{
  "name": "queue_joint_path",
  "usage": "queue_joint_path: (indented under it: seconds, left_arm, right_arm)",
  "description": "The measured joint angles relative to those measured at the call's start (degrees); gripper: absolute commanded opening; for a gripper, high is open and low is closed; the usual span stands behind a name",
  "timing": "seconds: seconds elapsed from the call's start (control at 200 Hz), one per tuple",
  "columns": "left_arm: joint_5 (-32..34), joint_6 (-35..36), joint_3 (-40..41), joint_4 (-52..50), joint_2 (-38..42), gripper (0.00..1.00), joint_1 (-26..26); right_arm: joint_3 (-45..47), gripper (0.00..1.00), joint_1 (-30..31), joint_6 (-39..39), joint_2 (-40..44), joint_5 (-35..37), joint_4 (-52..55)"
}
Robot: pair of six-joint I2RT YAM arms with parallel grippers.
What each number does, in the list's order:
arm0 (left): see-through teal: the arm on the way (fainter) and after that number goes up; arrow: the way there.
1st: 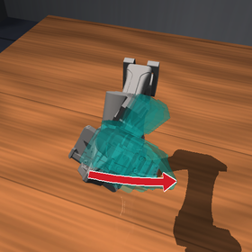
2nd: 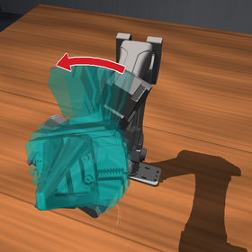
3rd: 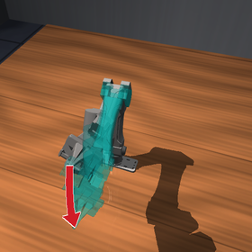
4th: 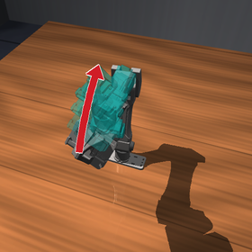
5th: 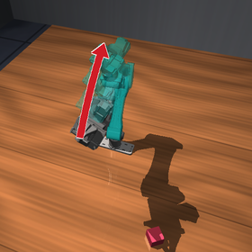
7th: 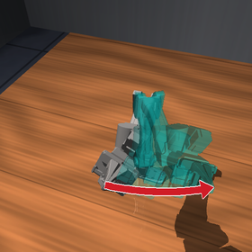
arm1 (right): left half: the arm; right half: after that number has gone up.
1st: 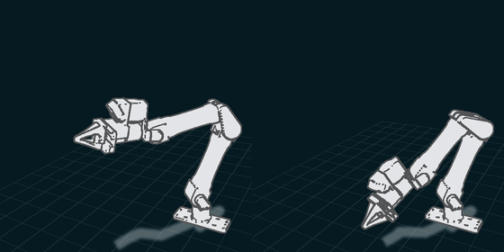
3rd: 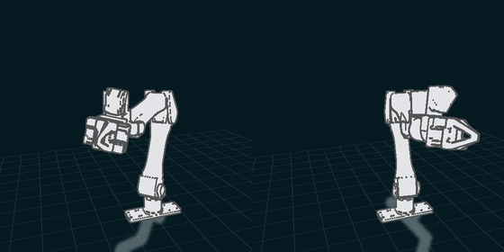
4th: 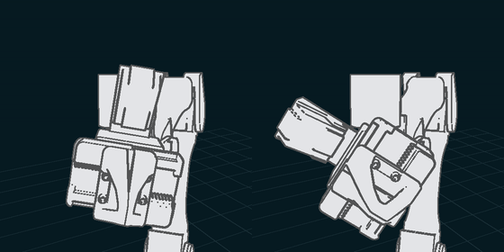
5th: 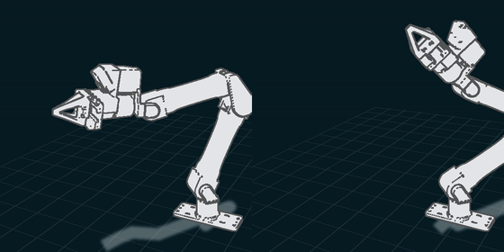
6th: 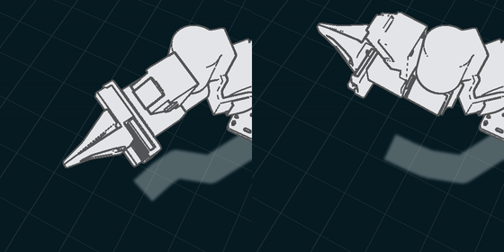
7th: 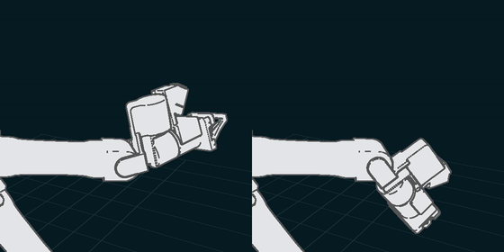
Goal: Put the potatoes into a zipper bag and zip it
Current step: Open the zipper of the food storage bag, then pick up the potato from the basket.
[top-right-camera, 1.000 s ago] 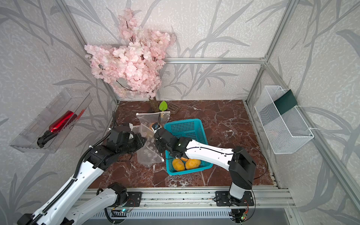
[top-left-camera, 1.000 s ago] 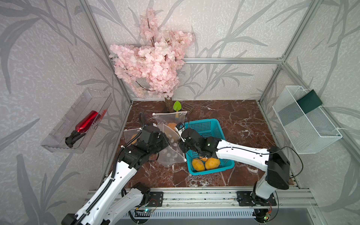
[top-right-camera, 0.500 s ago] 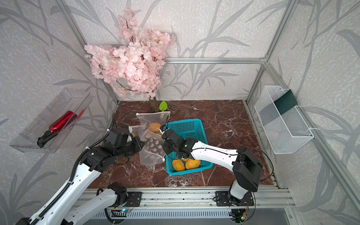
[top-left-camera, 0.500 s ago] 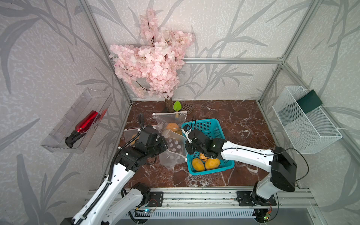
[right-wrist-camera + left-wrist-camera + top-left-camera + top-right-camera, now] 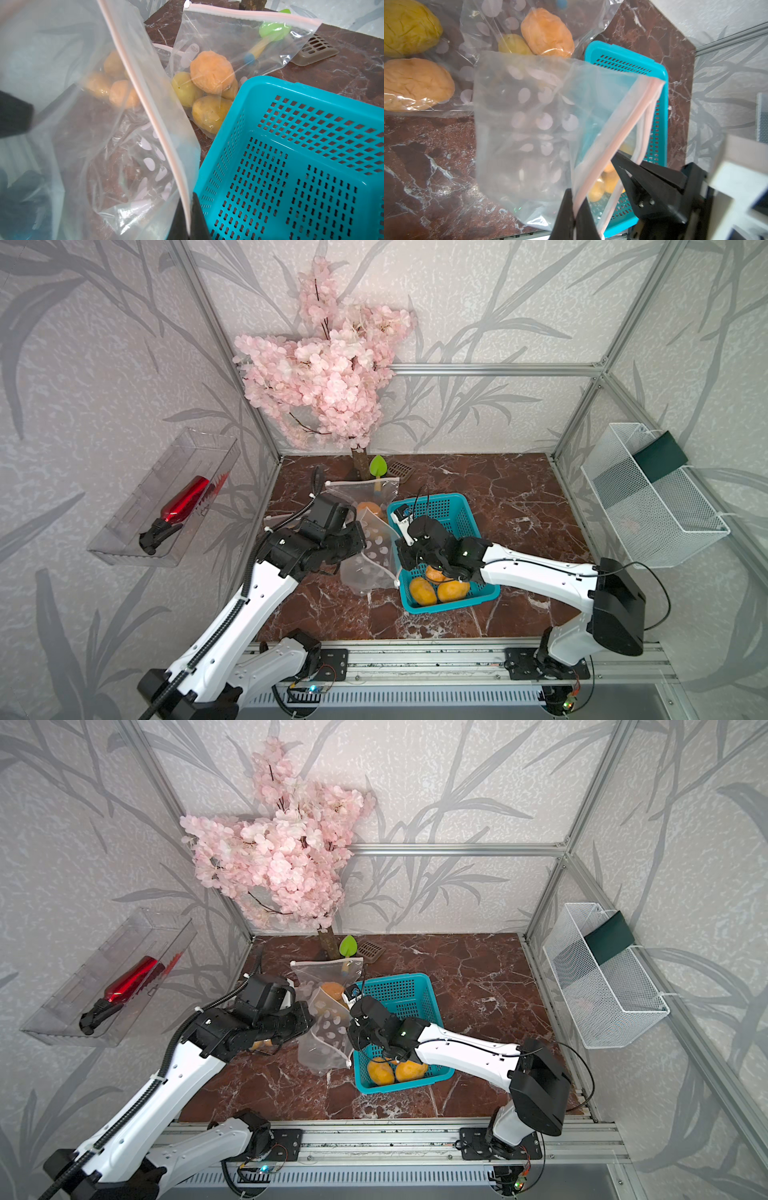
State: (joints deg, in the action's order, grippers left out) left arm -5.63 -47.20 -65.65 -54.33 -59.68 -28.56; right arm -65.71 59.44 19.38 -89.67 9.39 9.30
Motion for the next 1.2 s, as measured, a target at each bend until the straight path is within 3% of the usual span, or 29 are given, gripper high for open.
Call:
queue_joint_path:
  seconds: [0.125,0.285,0.465,0.69,0.905,1.0,1.2]
  left_arm:
    - [4.39,0.76,-0.35,-1.90,-1.88,0.00,-0.31]
    - [5.31,1.62,0.46,-0.24,-2.23,0.00,-0.33]
    - [5.33,1.51,3.21,2.10,-2.54,0.00,-0.31]
    - [6.08,0.66,6.23,5.29,-1.55,0.00,-0.02]
    - [6.75,0.66,11.98,9.16,5.84,0.00,0.17]
    - [6.88,0.66,12.81,10.43,8.22,0.00,0.17]
    - [6.84,0.52,12.92,11.93,7.10,0.00,0.17]
  right_arm:
    - [0.00,0.04,0.13,0.87,-1.20,1.77,1.14]
    - [0.00,0.46,0.20,1.42,-2.27,2.32,2.23]
    - [0.00,0.68,0.20,1.36,-2.21,2.05,3.82]
    - [0.48,0.75,0.20,1.46,2.47,1.11,8.31]
    - [1.46,0.73,0.20,4.50,11.89,3.19,17.33]
    - [1.75,0.78,0.20,6.99,15.72,3.61,21.86]
    - [-1.95,0.81,0.13,7.72,18.49,6.78,30.47]
